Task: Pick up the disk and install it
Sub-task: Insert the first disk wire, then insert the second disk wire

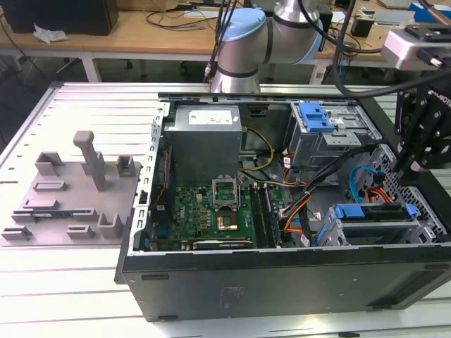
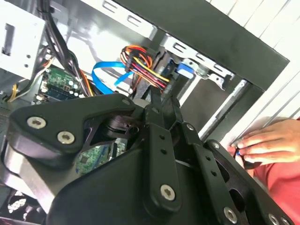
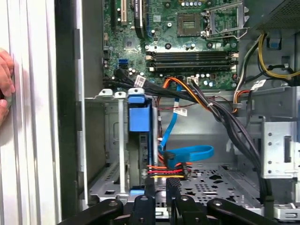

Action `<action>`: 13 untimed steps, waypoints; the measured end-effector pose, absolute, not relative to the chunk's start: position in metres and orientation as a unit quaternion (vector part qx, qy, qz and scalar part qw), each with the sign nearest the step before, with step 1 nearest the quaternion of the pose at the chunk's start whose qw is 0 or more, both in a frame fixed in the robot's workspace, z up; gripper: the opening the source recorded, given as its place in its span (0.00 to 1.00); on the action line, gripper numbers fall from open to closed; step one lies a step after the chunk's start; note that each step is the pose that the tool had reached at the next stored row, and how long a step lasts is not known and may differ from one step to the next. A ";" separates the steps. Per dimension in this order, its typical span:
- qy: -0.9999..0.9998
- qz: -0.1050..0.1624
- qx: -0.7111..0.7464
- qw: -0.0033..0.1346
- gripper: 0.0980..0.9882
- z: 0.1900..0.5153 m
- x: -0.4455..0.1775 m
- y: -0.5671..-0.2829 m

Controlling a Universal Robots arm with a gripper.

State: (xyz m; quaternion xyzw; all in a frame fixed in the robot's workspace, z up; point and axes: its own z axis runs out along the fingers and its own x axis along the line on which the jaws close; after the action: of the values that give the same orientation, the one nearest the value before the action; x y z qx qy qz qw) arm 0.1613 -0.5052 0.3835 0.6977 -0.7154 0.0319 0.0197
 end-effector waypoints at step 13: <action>-0.715 0.032 0.698 0.020 0.16 0.384 0.161 -0.505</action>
State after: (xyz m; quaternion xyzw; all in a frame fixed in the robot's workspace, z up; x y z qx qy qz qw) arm 0.1613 -0.5051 0.3835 0.6982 -0.7149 0.0321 0.0199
